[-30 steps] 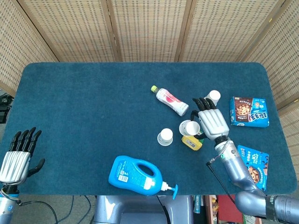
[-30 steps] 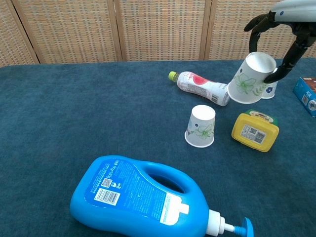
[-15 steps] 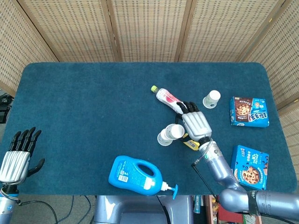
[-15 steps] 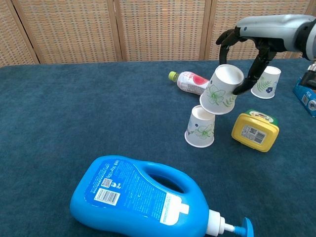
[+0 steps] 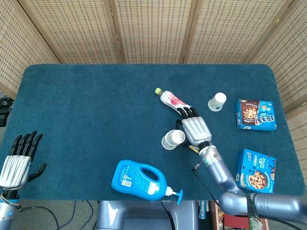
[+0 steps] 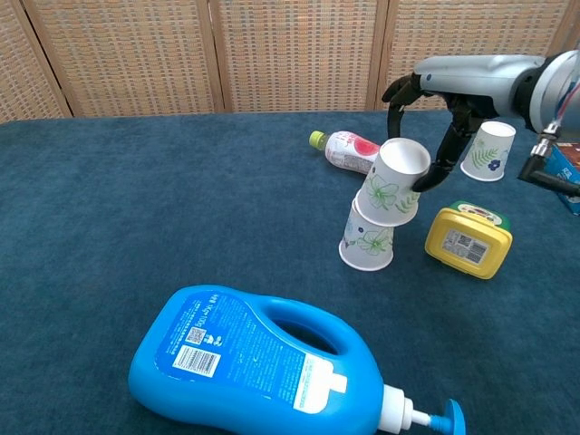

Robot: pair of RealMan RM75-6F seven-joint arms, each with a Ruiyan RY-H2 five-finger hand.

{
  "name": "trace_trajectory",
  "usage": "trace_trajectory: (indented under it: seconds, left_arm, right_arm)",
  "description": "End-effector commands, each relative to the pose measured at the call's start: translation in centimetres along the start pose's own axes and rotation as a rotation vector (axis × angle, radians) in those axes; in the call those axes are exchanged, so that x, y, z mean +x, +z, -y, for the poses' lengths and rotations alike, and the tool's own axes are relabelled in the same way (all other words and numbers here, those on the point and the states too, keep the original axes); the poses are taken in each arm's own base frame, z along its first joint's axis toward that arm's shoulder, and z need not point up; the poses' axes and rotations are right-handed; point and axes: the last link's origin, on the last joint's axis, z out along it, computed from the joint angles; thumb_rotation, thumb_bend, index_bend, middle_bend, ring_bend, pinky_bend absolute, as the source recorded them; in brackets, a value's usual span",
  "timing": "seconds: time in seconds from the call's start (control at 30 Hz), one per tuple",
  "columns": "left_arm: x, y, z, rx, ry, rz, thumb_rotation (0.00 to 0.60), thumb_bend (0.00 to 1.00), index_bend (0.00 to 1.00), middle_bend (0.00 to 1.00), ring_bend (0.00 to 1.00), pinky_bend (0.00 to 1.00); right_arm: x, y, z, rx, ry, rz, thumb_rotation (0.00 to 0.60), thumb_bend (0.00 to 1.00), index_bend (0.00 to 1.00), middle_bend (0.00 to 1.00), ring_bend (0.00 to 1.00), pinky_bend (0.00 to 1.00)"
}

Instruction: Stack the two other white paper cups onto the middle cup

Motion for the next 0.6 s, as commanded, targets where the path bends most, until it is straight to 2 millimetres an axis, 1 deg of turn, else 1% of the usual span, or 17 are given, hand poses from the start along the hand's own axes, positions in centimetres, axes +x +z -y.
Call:
trace_trajectory:
  seconds: [0.03, 0.2, 0.27, 0.3, 0.37, 0.43, 0.47, 0.5, 0.6]
  left_arm:
    - [-0.1, 0.0, -0.1, -0.006, 0.000, 0.004, 0.600, 0.32, 0.00, 0.00, 0.00, 0.00]
    - [-0.1, 0.0, -0.3, -0.014, -0.002, 0.007, 0.600, 0.31, 0.00, 0.00, 0.00, 0.00]
    - [-0.2, -0.1, -0.3, -0.015, -0.003, 0.009, 0.600, 0.32, 0.00, 0.00, 0.00, 0.00]
    - [-0.2, 0.0, -0.3, -0.015, -0.003, 0.009, 0.600, 0.32, 0.00, 0.00, 0.00, 0.00]
    - [-0.2, 0.0, -0.3, -0.013, -0.004, 0.010, 0.600, 0.32, 0.00, 0.00, 0.00, 0.00]
    - [-0.2, 0.0, -0.3, -0.013, -0.006, 0.009, 0.600, 0.32, 0.00, 0.00, 0.00, 0.00]
    - [-0.2, 0.0, -0.3, -0.013, -0.006, 0.009, 0.600, 0.32, 0.00, 0.00, 0.00, 0.00]
    - [-0.2, 0.0, -0.3, -0.014, -0.006, 0.009, 0.600, 0.32, 0.00, 0.00, 0.00, 0.00]
    - [-0.2, 0.0, -0.3, -0.016, -0.007, 0.009, 0.600, 0.32, 0.00, 0.00, 0.00, 0.00]
  right_arm:
    - [-0.2, 0.4, 0.4, 0.007, 0.000, 0.005, 0.600, 0.16, 0.52, 0.16, 0.00, 0.11]
    - [-0.7, 1.2, 0.7, 0.010, -0.023, 0.003, 0.600, 0.16, 0.52, 0.16, 0.00, 0.11]
    - [-0.9, 1.4, 0.9, 0.012, -0.023, 0.002, 0.600, 0.16, 0.52, 0.15, 0.00, 0.11]
    - [-1.0, 1.5, 0.9, 0.012, -0.025, 0.003, 0.600, 0.16, 0.51, 0.13, 0.00, 0.11]
    - [-1.2, 1.6, 0.9, 0.013, -0.034, 0.008, 0.600, 0.16, 0.44, 0.08, 0.00, 0.11]
    - [-1.5, 1.5, 0.8, 0.010, -0.040, 0.020, 0.600, 0.16, 0.31, 0.01, 0.00, 0.11]
    - [-1.6, 1.5, 0.7, 0.007, -0.042, 0.026, 0.600, 0.16, 0.29, 0.00, 0.00, 0.10]
    - [-1.6, 1.4, 0.6, 0.003, -0.047, 0.033, 0.600, 0.16, 0.26, 0.00, 0.00, 0.10]
    - [-1.5, 1.2, 0.2, -0.009, -0.066, 0.035, 0.600, 0.16, 0.25, 0.00, 0.00, 0.10]
